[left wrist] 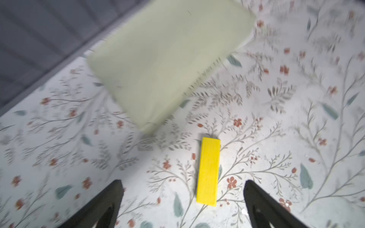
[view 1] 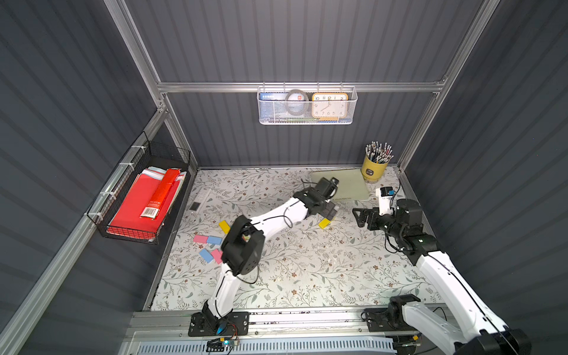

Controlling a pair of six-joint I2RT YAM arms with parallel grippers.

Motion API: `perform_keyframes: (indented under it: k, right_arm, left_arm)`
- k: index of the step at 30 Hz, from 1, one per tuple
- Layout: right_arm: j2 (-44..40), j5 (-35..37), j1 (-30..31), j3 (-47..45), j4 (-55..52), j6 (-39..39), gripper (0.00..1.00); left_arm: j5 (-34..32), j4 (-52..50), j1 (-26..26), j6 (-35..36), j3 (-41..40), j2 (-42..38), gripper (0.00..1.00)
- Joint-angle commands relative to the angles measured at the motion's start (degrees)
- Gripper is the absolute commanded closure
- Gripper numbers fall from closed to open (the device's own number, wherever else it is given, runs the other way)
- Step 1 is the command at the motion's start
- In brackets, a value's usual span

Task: Assemble the number 8 with building blocks
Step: Place the building block at the center of the board, then adjust the building block at the center of the board.

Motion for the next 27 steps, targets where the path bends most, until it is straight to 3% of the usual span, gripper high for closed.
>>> perform_keyframes:
  k: [1,5,9,14,17,22,27]
  right_arm:
    - [8.0,2.4,3.2,5.7,-0.3,-0.2,0.01]
    - [21.4,6.3,10.1,12.2,-6.3,-7.8,0.01]
    - [31.9,4.8,13.9,18.2,-9.9,-21.3,0.03]
    - [36.4,-3.7,14.0,19.0,-5.7,-42.2,0.08]
    - [38.9,-6.2,13.7,21.7,-6.9,-52.9,0.05]
    - [46.5,-10.5,10.7,30.1,-16.2,-65.1,0.01]
    - [52.9,-11.1,9.3,36.5,-21.1,-70.4,0.06]
  left_arm:
    - [0.3,3.4,9.1,-9.0,-6.6,-10.9,0.01]
    - [-6.9,0.9,12.7,-10.2,-12.8,-18.1,0.00]
    - [-6.6,-3.0,17.1,-11.1,-15.6,-21.3,0.01]
    - [-4.7,-2.3,20.7,-10.8,-20.9,-24.1,0.01]
    - [-4.5,-0.4,21.5,-10.6,-23.8,-25.5,0.01]
    - [-4.4,2.4,22.5,-11.2,-26.8,-26.9,0.00]
    - [-3.4,4.3,23.3,-11.4,-29.9,-28.2,0.00]
